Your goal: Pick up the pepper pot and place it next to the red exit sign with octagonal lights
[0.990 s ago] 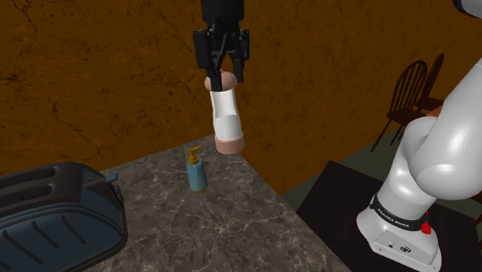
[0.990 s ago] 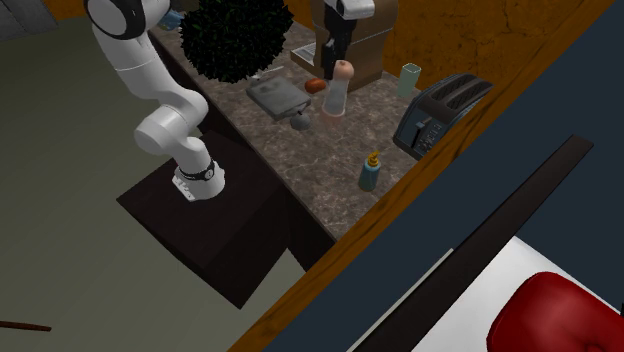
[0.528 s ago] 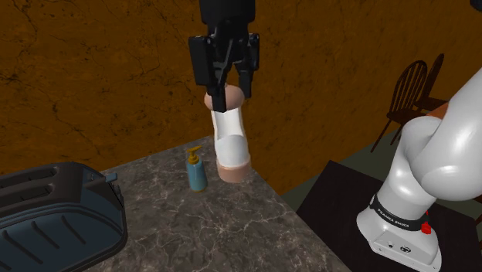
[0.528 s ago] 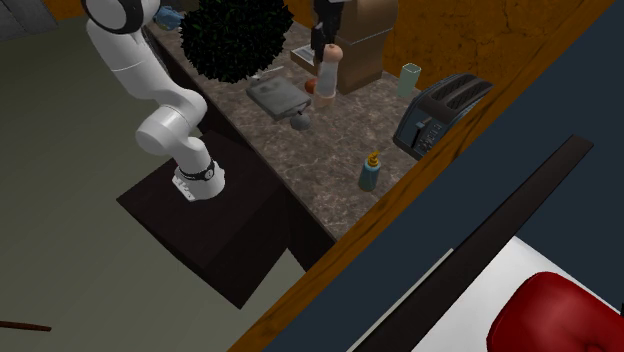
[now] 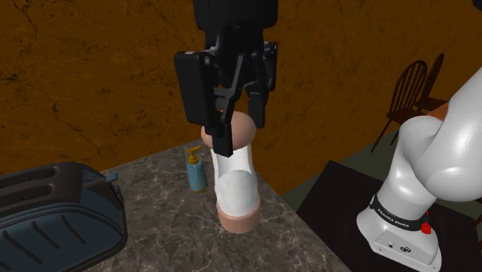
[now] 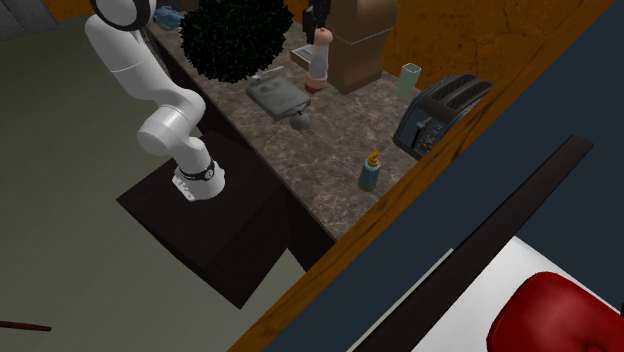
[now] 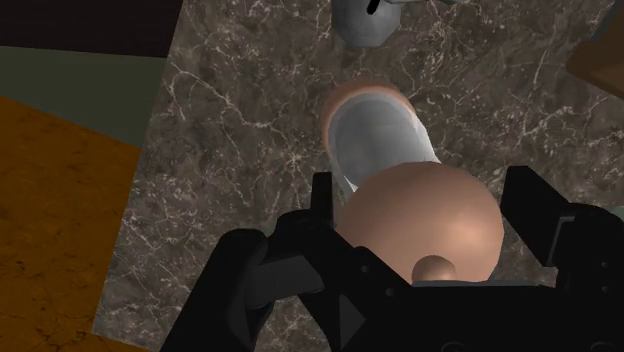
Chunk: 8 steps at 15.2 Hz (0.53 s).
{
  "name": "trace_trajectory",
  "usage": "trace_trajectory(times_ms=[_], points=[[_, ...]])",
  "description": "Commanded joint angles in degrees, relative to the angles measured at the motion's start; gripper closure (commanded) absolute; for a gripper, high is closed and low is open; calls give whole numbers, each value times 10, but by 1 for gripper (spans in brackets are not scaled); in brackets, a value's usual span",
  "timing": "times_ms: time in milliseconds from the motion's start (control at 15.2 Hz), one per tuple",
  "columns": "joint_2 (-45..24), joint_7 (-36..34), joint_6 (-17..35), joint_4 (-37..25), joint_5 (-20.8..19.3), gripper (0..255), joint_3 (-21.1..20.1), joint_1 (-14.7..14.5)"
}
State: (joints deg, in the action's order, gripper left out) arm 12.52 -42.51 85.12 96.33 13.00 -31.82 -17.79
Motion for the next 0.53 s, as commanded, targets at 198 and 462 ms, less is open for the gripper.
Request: trace_trajectory(times_ms=[198,462], points=[[15,-3,34,46,9,255,-6,-6],[24,4,65,85,13,255,-6,-7]])
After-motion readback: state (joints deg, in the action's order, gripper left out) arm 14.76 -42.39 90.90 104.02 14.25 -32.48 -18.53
